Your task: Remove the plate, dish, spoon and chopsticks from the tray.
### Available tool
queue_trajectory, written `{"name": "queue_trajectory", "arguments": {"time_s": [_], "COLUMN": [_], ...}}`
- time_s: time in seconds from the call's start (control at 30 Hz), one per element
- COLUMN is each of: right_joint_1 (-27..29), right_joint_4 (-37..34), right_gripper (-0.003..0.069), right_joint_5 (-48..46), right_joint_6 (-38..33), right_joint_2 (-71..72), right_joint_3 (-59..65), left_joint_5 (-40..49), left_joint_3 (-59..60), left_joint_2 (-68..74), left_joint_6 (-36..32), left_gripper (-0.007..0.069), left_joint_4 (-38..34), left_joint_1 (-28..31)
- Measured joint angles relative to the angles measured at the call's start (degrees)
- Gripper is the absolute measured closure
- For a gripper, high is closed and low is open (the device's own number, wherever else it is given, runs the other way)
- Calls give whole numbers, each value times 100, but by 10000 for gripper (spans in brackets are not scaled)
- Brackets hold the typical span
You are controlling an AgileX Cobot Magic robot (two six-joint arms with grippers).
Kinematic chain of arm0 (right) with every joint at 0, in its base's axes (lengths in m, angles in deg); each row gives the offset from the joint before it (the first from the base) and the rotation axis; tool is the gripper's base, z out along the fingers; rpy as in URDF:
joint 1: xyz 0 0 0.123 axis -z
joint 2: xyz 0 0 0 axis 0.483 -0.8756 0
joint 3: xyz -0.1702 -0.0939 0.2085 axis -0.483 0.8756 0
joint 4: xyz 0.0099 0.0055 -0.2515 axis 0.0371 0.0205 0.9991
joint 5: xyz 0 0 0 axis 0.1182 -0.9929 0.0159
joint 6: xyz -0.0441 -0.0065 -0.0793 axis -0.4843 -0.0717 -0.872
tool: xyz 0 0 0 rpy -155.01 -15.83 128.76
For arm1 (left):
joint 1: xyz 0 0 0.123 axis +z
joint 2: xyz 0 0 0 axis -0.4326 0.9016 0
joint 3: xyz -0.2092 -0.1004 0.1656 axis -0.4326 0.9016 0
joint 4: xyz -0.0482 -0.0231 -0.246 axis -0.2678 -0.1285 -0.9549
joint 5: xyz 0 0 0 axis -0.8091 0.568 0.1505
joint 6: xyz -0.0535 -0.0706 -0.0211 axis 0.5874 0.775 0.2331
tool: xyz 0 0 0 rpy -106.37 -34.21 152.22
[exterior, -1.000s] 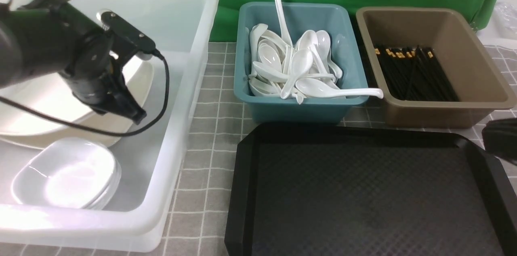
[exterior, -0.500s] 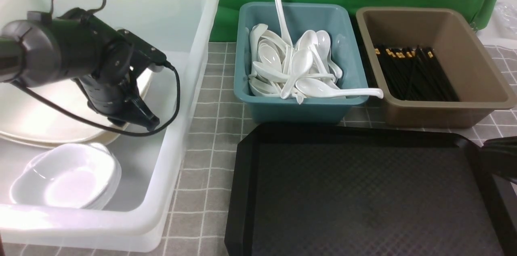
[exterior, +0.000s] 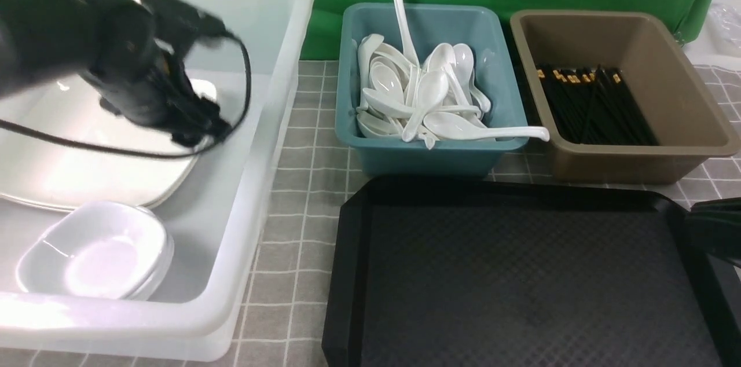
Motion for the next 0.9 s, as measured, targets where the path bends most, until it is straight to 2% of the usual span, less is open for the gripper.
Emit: {"name": "queue_trajectory", "arguments": {"time_s": [0.03, 0.07, 0.1, 0.2, 0.23, 0.3, 0.47, 0.63, 0.77, 0.9], "right_joint_1": [0, 0, 0, 0, 0, 0, 0, 0, 0, 0], "right_joint_4": [0, 0, -6, -6, -6, -6, -11, -23, -29, -29], "right_gripper": [613, 613, 611, 609, 609, 608, 607, 600, 585, 577], "right_joint_5": [0, 0, -6, -23, -23, -61, -145, -191, -191, -198], "right_joint_6": [0, 0, 0, 0, 0, 5, 5, 191, 259, 265], "right_joint_2": [0, 0, 0, 0, 0, 0, 0, 0, 0, 0], "right_joint_3": [0, 0, 0, 0, 0, 0, 0, 0, 0, 0], "left_joint_5": [-40, -49, -232, -735, -773, -1268, -2148, -3533, -3993, -4077], "left_joint_3": [0, 11, 91, 474, 511, 1051, 2244, 3957, 4627, 5111], "left_joint_2": [-386, -456, -1048, -2155, -2234, -3173, -4462, -5992, -6645, -6994], "left_joint_6": [-116, -116, -399, -951, -1029, -1386, -1629, -1643, -1643, -1643], "left_gripper": [249, 258, 351, 533, 541, 603, 616, 616, 616, 616], "left_joint_4": [-302, -355, -788, -1560, -1560, -2096, -2578, -2778, -2720, -2719], "left_joint_1": [-60, -71, -197, -488, -511, -768, -975, -1002, -1012, -1012]}}
